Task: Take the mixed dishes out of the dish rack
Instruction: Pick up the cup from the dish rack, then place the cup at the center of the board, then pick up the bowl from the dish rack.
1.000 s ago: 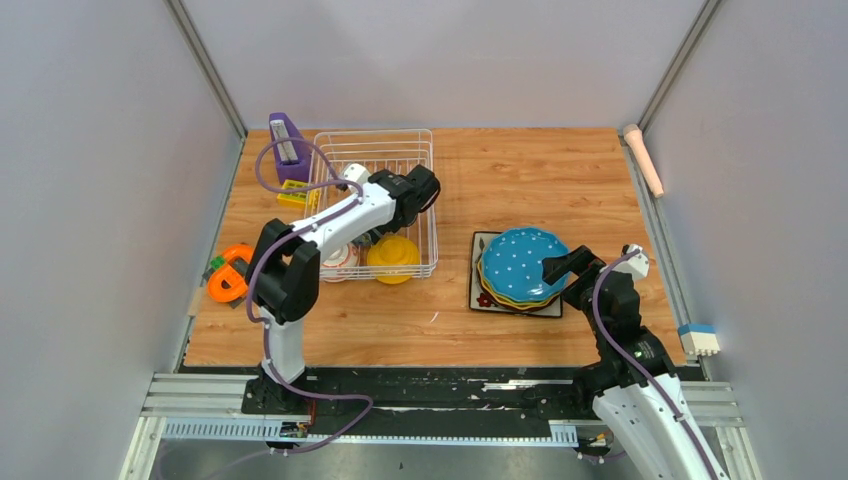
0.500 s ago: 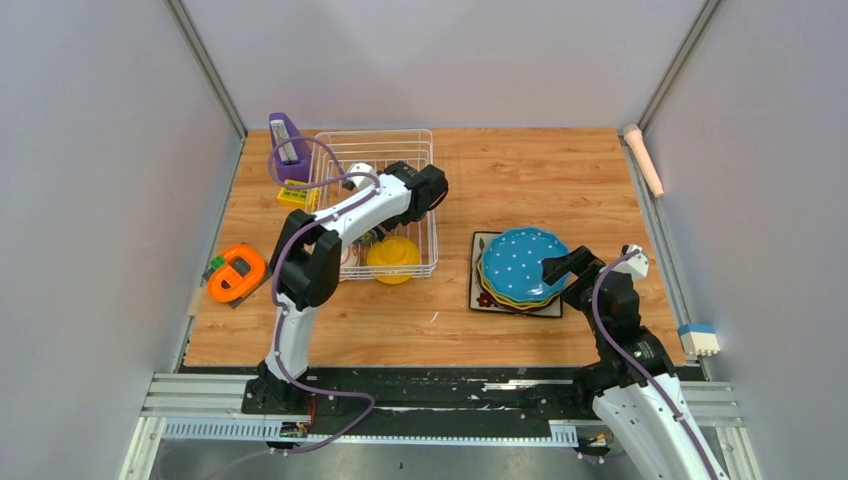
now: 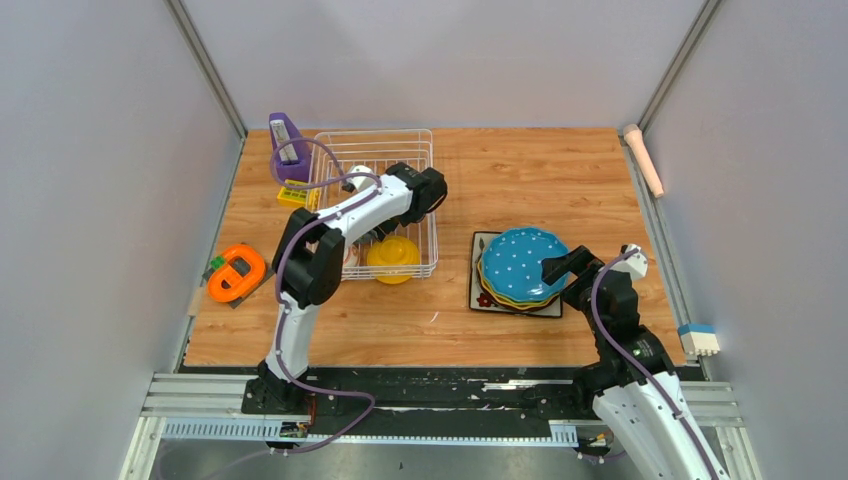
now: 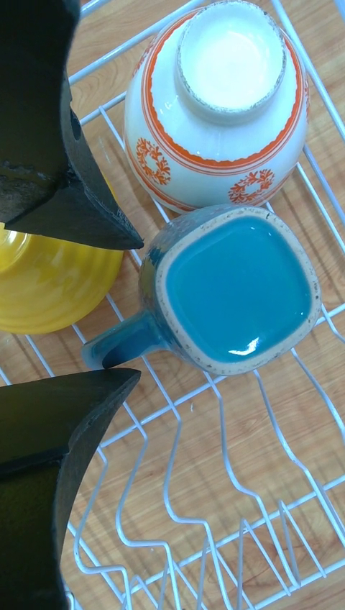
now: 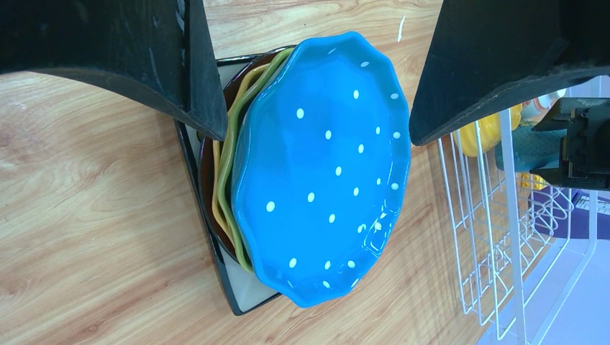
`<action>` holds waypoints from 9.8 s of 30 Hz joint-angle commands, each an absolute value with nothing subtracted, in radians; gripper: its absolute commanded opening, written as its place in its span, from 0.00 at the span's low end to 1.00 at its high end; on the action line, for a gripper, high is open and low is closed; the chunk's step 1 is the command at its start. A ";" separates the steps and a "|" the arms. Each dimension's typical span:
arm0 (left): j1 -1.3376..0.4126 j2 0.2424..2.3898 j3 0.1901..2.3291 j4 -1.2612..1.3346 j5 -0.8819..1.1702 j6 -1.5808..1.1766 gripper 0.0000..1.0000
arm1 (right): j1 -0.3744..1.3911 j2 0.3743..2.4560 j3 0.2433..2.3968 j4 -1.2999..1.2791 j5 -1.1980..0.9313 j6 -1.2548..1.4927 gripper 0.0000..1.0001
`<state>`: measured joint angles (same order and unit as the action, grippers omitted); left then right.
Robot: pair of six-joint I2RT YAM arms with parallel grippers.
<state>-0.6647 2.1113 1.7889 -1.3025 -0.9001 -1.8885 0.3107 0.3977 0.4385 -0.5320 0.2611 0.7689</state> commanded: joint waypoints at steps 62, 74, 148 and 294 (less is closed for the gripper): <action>-0.706 1.402 1.150 -0.031 -0.451 -0.761 0.00 | 0.308 0.374 0.490 -0.473 0.156 0.772 1.00; -0.706 1.263 0.855 0.554 0.255 -0.727 0.00 | 0.308 0.398 0.421 -0.031 -0.300 0.976 0.99; -0.793 0.990 0.823 -0.165 -0.425 -0.716 1.00 | 0.532 1.340 1.264 -0.296 0.114 0.213 0.00; -0.663 1.624 1.173 -0.551 -0.324 -0.580 0.61 | 0.448 0.861 0.618 -0.374 0.614 0.548 1.00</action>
<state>-0.6659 1.6253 1.1484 -0.5278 -0.3271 -0.5735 0.4503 0.8536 0.5861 -0.3927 0.5884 0.5304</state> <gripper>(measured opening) 0.671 0.997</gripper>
